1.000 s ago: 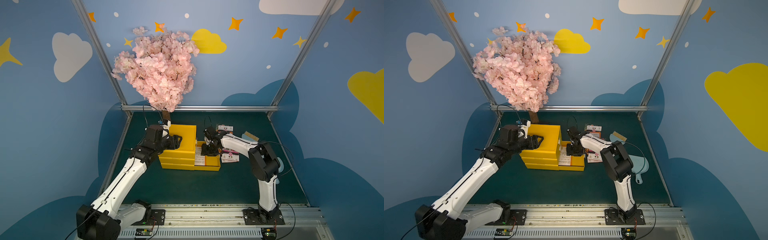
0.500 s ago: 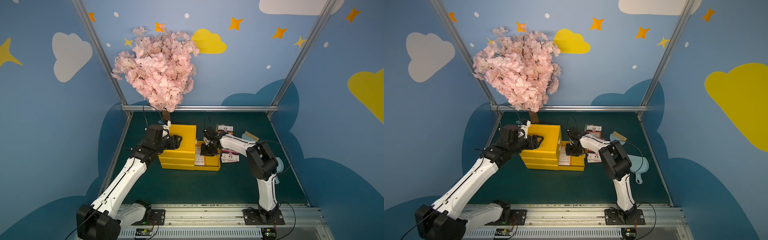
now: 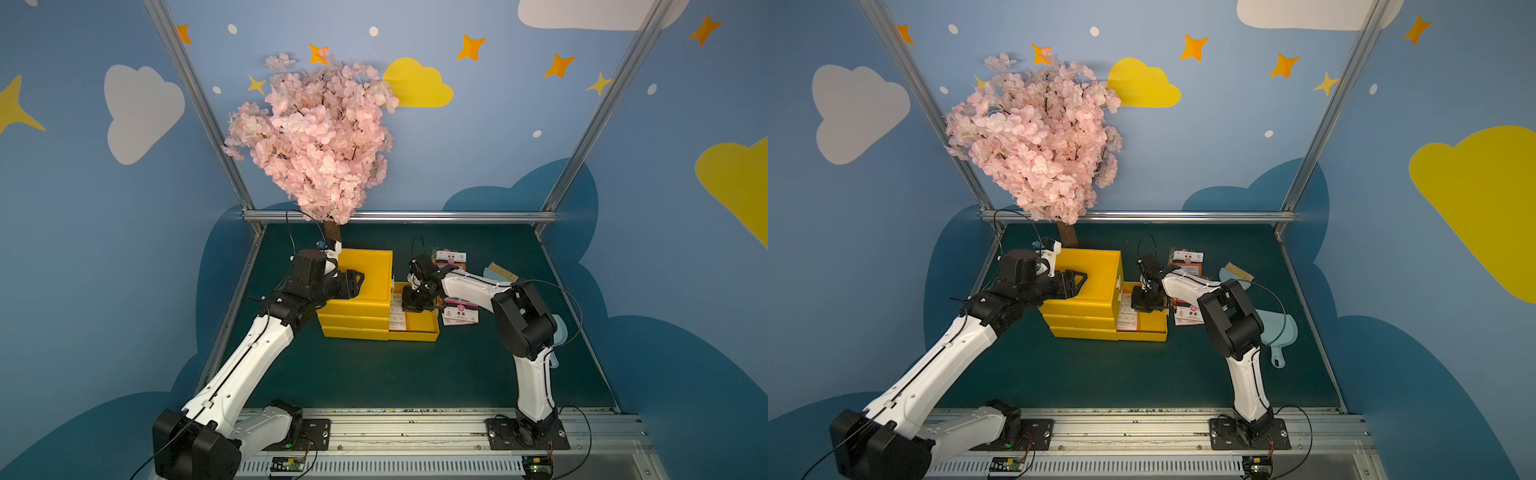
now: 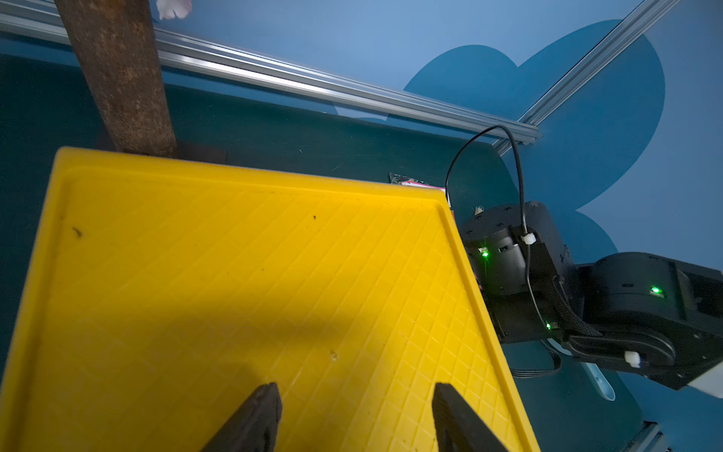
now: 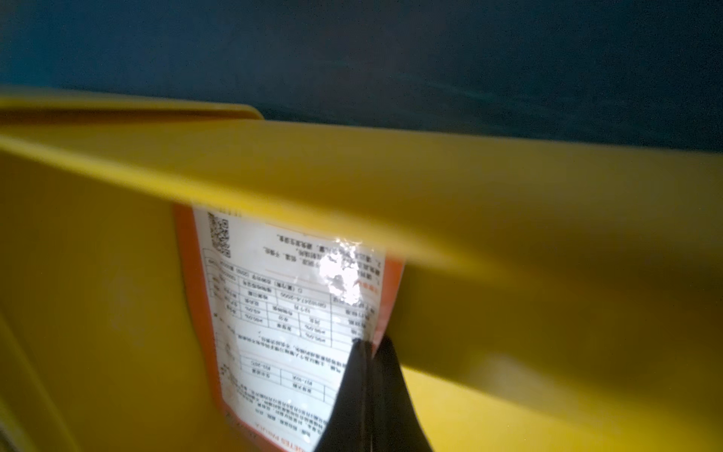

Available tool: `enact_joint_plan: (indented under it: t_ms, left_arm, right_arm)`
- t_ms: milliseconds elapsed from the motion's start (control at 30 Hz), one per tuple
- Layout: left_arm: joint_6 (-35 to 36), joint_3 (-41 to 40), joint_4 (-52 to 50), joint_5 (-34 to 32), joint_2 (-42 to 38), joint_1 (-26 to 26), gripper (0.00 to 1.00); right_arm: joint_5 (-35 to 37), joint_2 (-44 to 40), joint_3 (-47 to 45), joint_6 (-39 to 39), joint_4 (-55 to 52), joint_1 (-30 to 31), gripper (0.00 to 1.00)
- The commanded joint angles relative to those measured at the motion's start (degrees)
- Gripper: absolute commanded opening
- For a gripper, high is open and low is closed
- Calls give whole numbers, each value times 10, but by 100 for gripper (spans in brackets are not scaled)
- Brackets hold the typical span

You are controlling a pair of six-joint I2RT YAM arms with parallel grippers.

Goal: Take the seed bags out of the drawer
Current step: Pick up the seed packet from the drawer, then place the seed packet at the center of the board.

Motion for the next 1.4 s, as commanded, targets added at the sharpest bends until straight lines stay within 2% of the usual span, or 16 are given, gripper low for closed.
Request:
enact_joint_plan:
  t_ms: [0,467,833,1033,1367]
  left_arm:
    - [-15,-45,-154,16,36,-1,67]
    - [-17,-44,-152,12,35,-1,67]
    - [-16,-40,-160,9,27,-2,67]
    - [-17,-42,-161,11,27,-2,67]
    - [-17,-42,-160,13,33,-2,67]
  right_arm:
    - [-14,-32,-16,-1,2,-4,0]
    - [2,-180,-13,-94,-100,-67,0]
    - [-45,-298,-43,-166,-135,-235,0]
    - [-35,-287,-76,-189,-136,-297,0]
    - [-28,-183,-83,-232,-140,-304,0]
